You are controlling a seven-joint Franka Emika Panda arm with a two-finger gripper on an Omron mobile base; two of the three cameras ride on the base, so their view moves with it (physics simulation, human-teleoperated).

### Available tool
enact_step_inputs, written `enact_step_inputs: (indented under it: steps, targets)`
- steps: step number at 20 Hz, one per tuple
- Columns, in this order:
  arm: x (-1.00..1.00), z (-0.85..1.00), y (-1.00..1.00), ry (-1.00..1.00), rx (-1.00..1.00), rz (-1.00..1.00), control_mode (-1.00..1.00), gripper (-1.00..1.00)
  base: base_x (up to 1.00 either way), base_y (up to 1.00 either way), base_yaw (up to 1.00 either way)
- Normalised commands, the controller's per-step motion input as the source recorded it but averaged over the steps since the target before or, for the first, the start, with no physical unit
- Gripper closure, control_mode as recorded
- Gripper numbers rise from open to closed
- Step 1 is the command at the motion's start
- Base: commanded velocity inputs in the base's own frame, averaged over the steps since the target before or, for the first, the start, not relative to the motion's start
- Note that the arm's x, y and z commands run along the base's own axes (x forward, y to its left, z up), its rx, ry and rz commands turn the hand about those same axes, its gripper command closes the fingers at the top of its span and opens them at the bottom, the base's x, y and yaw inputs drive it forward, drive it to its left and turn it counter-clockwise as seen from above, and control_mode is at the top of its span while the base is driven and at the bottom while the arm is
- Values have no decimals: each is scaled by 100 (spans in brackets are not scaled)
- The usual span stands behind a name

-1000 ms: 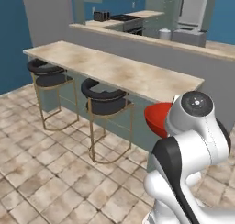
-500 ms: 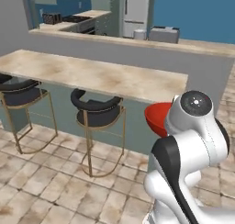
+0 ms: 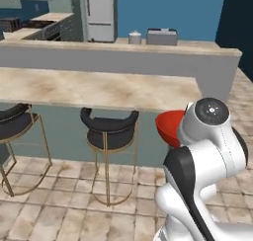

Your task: Pick up the bowls from the cabinet and place each bowl in front of a stool on the dining counter.

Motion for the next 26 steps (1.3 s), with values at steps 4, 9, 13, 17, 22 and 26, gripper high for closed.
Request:
enact_step_inputs:
  steps: [4, 9, 13, 17, 22, 26]
  targets:
    - [0, 0, 0, 0, 0, 0, 100, 100, 14, 100, -54]
    - [0, 0, 0, 0, 0, 0, 100, 100, 19, 100, -49]
    - [0, 0, 0, 0, 0, 0, 100, 100, 33, 98, -43]
    - [0, 0, 0, 0, 0, 0, 100, 100, 42, 82, -38]
    - [0, 0, 0, 0, 0, 0, 100, 100, 44, 4, -11]
    - [0, 0, 0, 0, 0, 0, 100, 100, 43, -11, 2]
